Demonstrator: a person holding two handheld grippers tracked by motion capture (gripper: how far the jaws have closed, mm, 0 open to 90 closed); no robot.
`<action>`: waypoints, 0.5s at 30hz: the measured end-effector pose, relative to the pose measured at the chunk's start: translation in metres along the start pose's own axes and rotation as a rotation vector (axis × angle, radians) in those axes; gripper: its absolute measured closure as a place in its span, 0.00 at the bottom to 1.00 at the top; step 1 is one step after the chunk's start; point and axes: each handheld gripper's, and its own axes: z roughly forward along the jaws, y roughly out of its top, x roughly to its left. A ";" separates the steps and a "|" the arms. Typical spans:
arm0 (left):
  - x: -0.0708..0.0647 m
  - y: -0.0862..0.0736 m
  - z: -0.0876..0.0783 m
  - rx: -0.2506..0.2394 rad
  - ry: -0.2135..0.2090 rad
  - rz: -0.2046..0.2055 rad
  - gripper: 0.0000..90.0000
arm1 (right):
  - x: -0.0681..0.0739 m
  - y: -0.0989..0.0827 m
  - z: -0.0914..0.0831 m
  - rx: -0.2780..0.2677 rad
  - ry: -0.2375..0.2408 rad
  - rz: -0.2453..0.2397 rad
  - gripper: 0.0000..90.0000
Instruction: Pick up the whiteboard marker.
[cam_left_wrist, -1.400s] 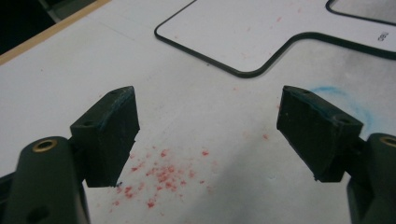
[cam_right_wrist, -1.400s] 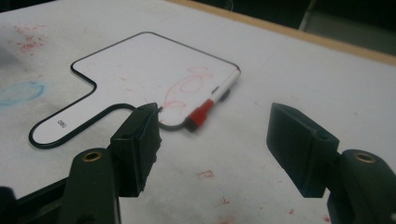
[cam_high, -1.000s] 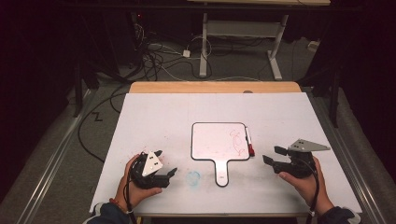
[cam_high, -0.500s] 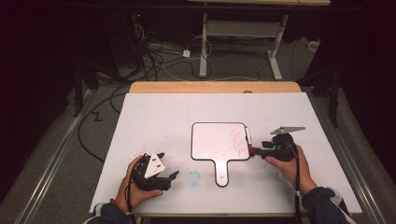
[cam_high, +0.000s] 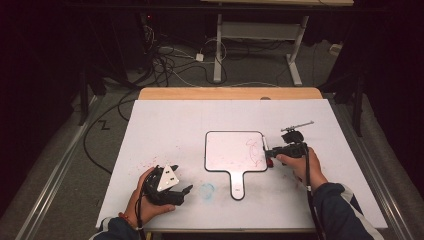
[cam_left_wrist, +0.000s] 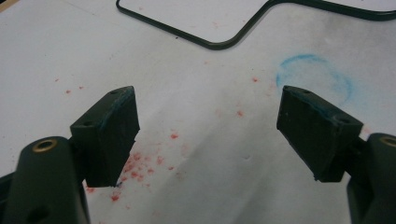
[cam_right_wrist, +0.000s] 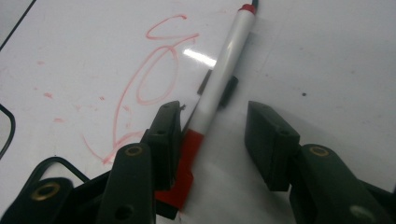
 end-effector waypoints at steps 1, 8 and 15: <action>0.000 0.000 0.000 0.000 0.000 0.000 0.22 | 0.000 0.001 0.000 0.002 0.003 0.002 0.67; 0.000 0.000 0.002 0.011 -0.009 0.004 0.22 | 0.001 0.001 0.002 0.015 0.046 -0.018 0.85; -0.001 0.001 0.003 0.011 -0.019 0.000 0.22 | 0.007 0.001 0.002 0.022 0.047 -0.065 0.91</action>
